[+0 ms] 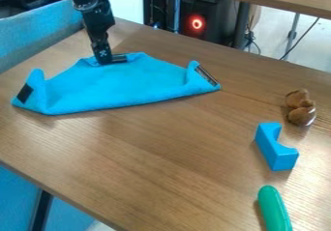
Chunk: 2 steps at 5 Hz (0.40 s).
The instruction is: Unfold cloth from the top left to the bottom right
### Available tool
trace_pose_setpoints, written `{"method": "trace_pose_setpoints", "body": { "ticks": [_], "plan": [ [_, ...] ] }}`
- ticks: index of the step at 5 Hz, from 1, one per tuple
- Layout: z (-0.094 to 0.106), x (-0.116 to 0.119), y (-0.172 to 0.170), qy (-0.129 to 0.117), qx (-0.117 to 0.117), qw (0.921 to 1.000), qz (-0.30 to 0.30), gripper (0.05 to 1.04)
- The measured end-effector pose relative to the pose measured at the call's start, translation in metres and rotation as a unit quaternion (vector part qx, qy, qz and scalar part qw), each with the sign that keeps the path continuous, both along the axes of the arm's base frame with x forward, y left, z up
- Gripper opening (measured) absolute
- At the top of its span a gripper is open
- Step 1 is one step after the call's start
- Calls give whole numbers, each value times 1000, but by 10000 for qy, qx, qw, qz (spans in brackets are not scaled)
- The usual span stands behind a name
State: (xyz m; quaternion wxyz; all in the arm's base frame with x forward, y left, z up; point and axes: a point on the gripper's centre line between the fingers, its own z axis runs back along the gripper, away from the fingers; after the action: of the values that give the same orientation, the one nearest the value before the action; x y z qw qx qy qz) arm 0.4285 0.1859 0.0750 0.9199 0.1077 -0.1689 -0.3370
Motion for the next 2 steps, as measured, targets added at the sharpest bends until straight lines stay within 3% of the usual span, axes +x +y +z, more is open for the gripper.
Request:
{"method": "trace_pose_setpoints", "body": {
  "ticks": [2],
  "plan": [
    [-20, 4, 3, 198, 68, 9997, 139, 956]
  ]
}}
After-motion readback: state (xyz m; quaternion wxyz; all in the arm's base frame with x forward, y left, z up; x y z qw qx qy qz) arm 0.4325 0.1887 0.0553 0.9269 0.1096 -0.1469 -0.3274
